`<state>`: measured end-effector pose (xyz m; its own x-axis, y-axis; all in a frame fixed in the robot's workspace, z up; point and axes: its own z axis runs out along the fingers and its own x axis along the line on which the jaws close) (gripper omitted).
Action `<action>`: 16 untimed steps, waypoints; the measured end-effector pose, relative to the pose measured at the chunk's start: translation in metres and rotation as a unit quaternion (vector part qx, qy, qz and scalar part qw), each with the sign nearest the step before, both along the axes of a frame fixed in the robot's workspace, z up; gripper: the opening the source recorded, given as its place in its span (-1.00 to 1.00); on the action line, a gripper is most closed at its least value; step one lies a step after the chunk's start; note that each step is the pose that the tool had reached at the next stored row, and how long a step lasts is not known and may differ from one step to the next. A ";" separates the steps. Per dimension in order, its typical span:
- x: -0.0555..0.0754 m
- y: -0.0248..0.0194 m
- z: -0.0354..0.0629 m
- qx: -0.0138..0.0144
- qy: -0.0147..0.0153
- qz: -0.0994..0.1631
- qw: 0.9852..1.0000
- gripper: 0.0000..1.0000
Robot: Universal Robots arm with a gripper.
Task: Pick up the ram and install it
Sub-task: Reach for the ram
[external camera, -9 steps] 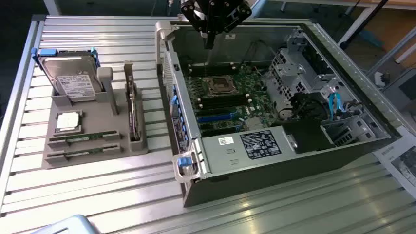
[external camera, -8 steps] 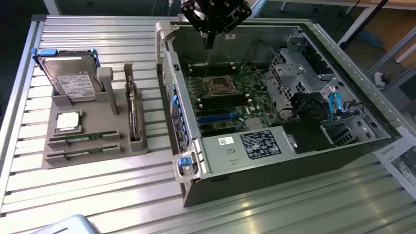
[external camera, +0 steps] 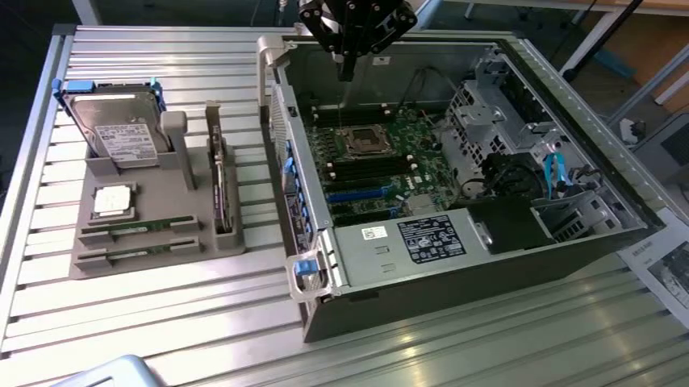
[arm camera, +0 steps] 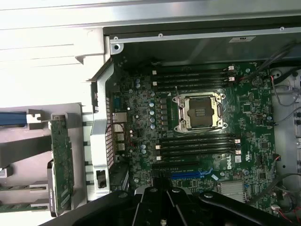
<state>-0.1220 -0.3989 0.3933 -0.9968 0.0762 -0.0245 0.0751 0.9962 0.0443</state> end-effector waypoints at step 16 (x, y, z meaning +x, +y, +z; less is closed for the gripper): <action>-0.029 0.0000 0.0000 0.000 0.000 0.000 1.000 -0.80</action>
<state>-0.1511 -0.3989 0.3933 -0.9968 0.0763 -0.0247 0.0752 0.9962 0.0444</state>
